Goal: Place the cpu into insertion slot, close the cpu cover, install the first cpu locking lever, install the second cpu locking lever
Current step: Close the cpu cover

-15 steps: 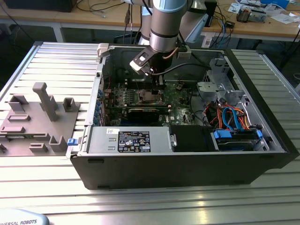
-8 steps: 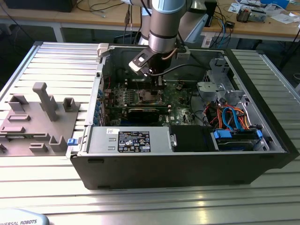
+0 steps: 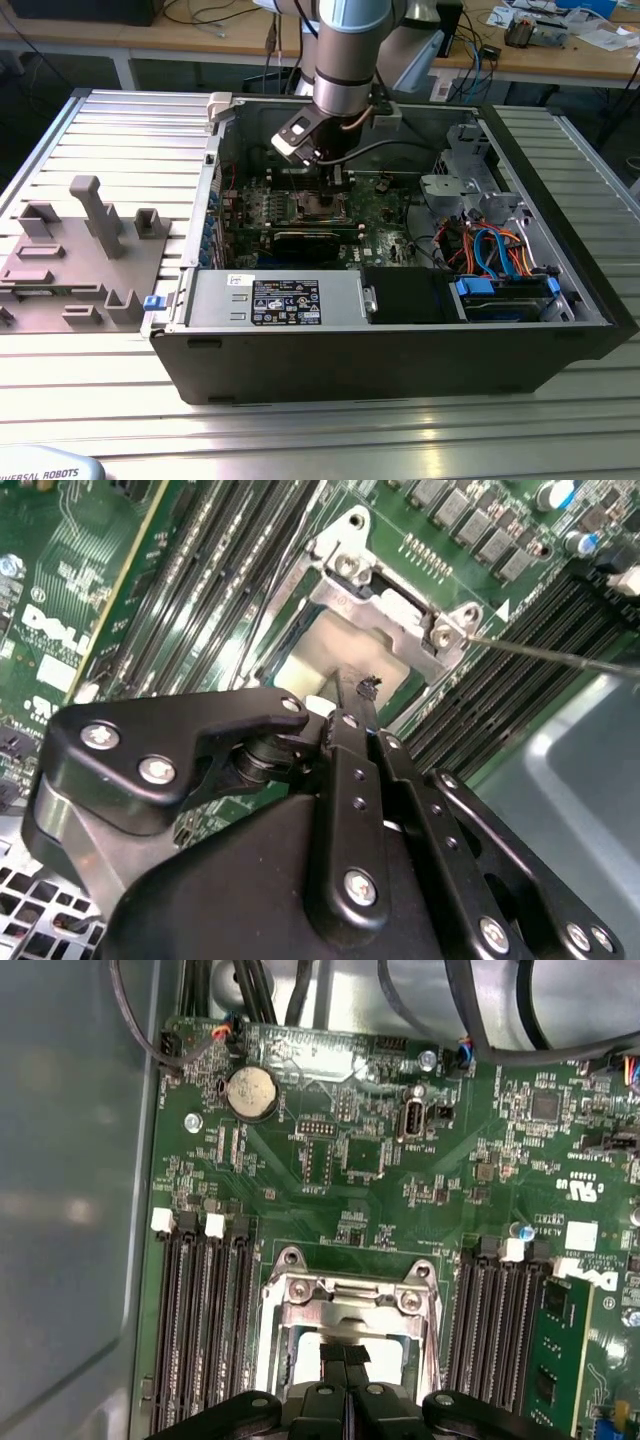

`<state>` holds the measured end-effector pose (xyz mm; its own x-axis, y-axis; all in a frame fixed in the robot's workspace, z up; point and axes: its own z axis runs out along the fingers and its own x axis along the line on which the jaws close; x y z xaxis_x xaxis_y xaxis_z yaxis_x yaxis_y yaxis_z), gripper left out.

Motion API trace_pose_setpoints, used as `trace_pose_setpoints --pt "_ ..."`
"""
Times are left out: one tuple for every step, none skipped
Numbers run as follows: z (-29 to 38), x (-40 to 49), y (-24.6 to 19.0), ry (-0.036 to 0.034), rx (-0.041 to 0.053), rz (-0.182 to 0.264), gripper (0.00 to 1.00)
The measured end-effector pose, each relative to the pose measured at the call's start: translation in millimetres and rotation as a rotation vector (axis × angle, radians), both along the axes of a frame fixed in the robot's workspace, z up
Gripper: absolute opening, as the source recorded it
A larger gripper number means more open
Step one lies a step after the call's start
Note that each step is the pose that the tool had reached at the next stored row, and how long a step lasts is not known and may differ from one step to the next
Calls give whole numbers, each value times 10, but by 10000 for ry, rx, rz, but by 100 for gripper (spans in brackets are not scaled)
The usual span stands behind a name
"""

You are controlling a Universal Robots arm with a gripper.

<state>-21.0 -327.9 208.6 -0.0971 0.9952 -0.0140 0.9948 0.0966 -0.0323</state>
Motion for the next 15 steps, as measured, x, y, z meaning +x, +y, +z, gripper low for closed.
trace_pose_setpoints --pt "0 -12 1 0 0 -1 11" --pt "-1 -19 1 -1 1 -1 11" --pt "-1 -24 1 -3 2 -1 11" --pt "-2 -28 1 -6 2 -1 11" --pt "-2 -32 1 -11 4 0 11" --pt "0 -36 1 -15 3 0 11" --pt "2 -42 1 -19 3 0 11" --pt "3 -47 1 -23 4 0 11" --pt "5 -68 1 -31 3 0 11" --pt "6 -96 1 -36 2 0 11" --pt "6 -114 1 -38 3 -1 11" --pt "6 -132 1 -38 3 -1 11" --pt "5 -157 1 -41 2 1 11" --pt "5 -172 1 -36 2 0 11" --pt "4 -182 1 -37 4 -1 11"
